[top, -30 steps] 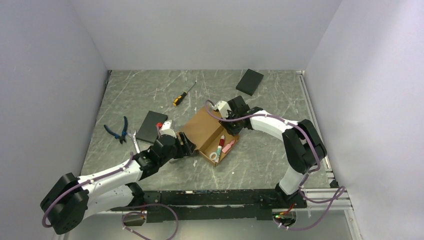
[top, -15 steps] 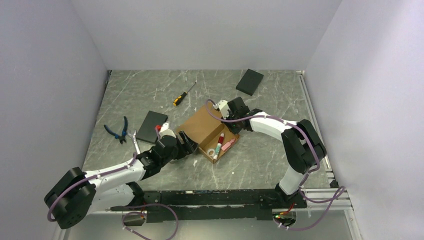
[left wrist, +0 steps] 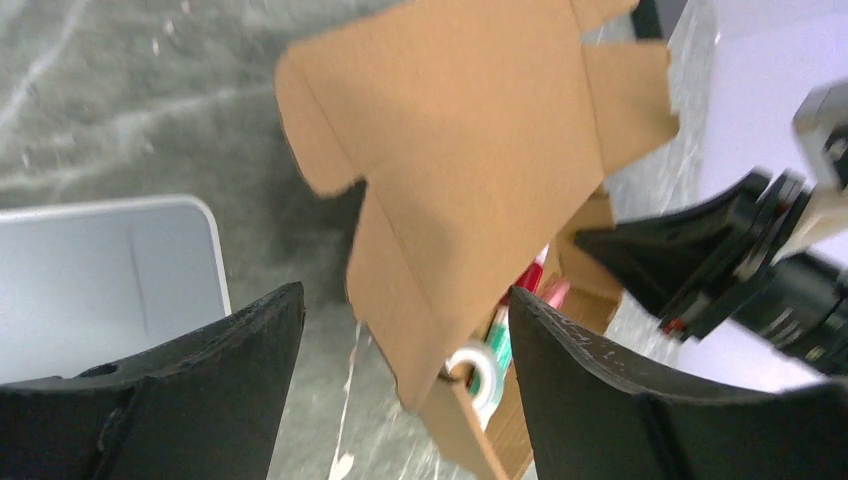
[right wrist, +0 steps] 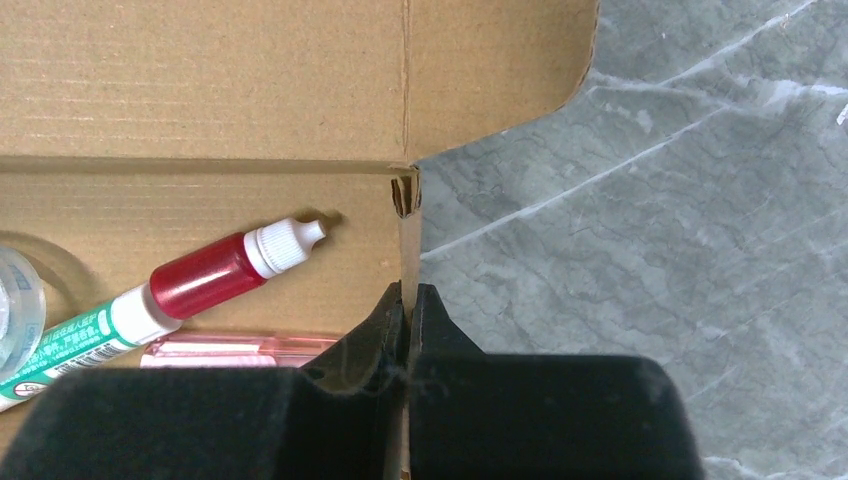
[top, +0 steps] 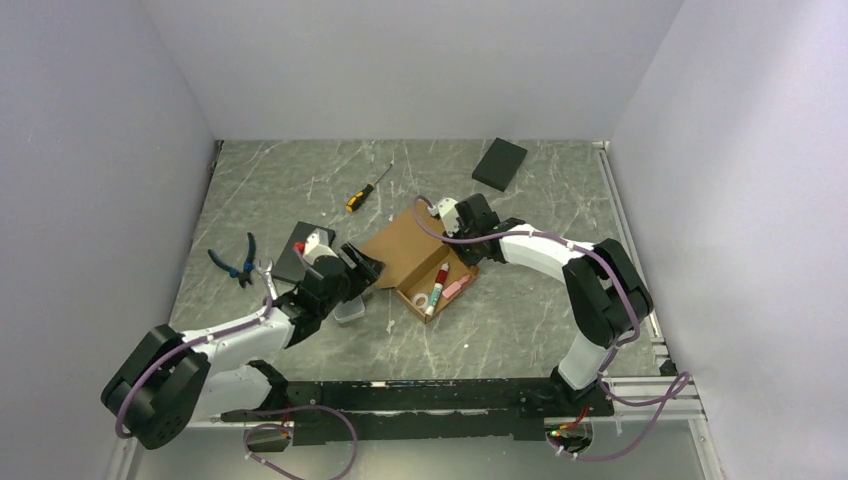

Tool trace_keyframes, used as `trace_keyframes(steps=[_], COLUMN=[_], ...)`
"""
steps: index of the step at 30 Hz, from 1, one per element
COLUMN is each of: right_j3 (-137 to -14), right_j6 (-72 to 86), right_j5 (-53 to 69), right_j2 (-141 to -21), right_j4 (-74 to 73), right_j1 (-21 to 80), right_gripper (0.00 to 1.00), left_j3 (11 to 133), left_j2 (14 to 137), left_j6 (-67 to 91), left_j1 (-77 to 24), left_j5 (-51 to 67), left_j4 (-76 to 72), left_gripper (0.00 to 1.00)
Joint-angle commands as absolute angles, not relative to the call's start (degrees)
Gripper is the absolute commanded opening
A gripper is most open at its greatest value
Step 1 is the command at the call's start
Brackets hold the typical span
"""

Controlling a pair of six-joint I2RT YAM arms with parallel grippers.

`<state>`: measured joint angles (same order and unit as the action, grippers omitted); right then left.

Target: Fold the paper box

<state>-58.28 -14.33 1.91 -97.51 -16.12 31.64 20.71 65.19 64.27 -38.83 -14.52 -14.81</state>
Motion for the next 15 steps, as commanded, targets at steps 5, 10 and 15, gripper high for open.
trace_keyframes(steps=[5, 10, 15], right_j3=[-58.10, -58.05, -58.16], right_j6=[-12.64, -11.77, -10.80], right_j5=[2.96, 3.84, 5.59], right_j2=[-97.10, -96.92, -96.78], right_j4=[-13.49, -13.23, -13.35], right_j1=[30.47, 29.60, 28.08], right_gripper=[0.00, 0.00, 0.00], left_j3=[20.35, 20.65, 22.86], left_j2=[72.73, 80.40, 85.81], left_j6=[69.08, 70.93, 69.18], left_j1=[-29.94, -28.10, -27.51], left_j5=[-5.27, -0.64, 2.70], left_j4=[-30.95, -40.12, -44.10], left_gripper=[0.72, 0.50, 0.07])
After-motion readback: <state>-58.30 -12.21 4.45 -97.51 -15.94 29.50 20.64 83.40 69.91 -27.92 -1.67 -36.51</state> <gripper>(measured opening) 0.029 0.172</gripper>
